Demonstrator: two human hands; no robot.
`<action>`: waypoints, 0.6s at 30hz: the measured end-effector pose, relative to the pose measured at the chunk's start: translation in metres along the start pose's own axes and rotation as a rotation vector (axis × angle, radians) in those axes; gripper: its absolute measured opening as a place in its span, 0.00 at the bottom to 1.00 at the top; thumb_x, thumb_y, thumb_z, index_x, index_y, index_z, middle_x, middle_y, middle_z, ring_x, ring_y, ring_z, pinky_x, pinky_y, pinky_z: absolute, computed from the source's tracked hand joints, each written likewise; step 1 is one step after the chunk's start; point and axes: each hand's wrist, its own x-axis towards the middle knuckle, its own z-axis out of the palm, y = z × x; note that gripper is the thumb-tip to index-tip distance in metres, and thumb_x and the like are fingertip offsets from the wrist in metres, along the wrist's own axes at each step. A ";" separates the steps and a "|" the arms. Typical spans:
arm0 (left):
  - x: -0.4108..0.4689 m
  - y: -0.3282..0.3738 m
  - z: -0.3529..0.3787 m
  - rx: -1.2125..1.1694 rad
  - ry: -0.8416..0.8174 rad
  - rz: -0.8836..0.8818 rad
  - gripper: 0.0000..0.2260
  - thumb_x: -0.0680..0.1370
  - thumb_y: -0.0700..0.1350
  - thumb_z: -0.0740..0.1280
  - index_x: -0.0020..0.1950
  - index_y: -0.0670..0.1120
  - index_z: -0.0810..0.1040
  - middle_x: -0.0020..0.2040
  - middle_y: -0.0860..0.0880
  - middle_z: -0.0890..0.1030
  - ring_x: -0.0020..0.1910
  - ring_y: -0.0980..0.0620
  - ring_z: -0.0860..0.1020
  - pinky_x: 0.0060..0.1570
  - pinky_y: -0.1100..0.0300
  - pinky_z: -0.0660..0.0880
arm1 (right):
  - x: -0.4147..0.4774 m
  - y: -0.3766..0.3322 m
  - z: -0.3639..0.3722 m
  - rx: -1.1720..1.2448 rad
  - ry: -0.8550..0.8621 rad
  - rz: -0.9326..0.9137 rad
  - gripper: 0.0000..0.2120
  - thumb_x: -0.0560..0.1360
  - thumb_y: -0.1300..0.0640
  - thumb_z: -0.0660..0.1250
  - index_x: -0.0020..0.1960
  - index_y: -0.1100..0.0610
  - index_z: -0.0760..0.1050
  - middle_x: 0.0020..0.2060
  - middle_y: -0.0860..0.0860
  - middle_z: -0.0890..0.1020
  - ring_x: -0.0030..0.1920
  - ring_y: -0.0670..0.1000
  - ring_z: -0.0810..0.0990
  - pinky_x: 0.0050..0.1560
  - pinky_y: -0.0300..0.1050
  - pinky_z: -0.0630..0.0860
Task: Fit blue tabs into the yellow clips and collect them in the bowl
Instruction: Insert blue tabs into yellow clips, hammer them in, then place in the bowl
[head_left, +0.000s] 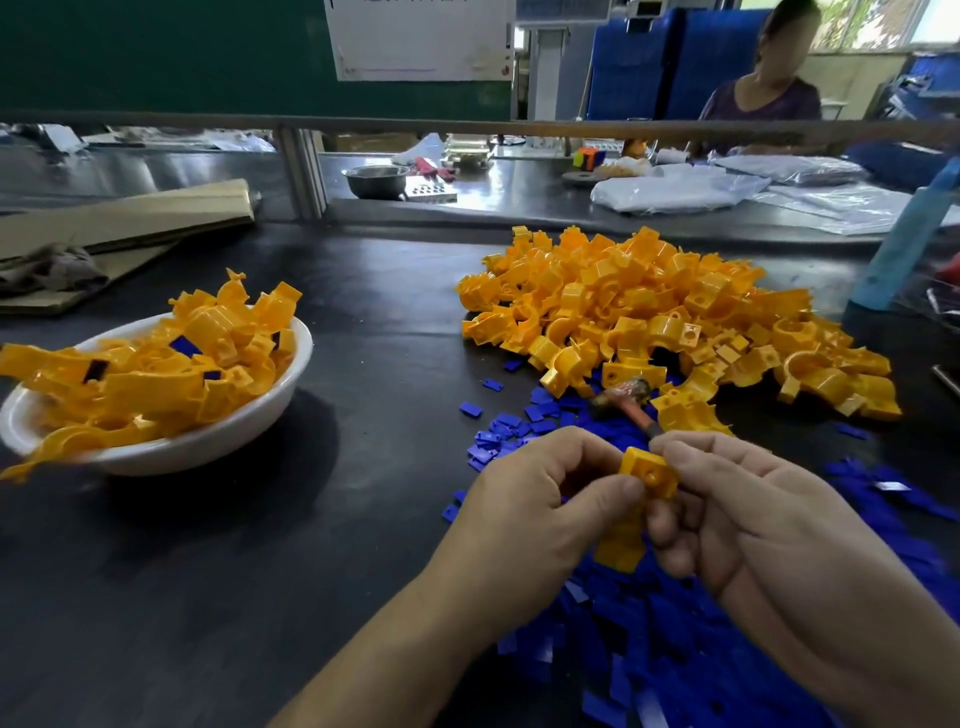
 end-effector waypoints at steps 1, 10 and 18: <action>0.000 -0.001 0.000 0.037 0.004 0.003 0.03 0.78 0.54 0.68 0.51 0.58 0.79 0.46 0.56 0.83 0.46 0.58 0.82 0.44 0.59 0.81 | -0.001 0.001 -0.001 -0.056 -0.013 -0.008 0.11 0.69 0.53 0.65 0.47 0.57 0.80 0.31 0.60 0.78 0.27 0.54 0.75 0.23 0.43 0.73; 0.004 0.001 0.004 -0.441 -0.209 -0.381 0.26 0.74 0.66 0.65 0.60 0.48 0.78 0.49 0.46 0.85 0.48 0.47 0.84 0.46 0.51 0.81 | -0.016 0.004 -0.007 -0.326 -0.030 -0.407 0.19 0.61 0.40 0.74 0.47 0.49 0.81 0.39 0.57 0.83 0.36 0.58 0.83 0.32 0.45 0.80; 0.004 0.003 0.007 -0.656 -0.160 -0.430 0.14 0.80 0.48 0.64 0.57 0.37 0.79 0.42 0.44 0.82 0.38 0.51 0.80 0.37 0.61 0.76 | -0.021 0.014 0.000 -0.551 -0.025 -0.590 0.07 0.69 0.58 0.73 0.41 0.47 0.78 0.48 0.44 0.79 0.41 0.49 0.82 0.33 0.43 0.81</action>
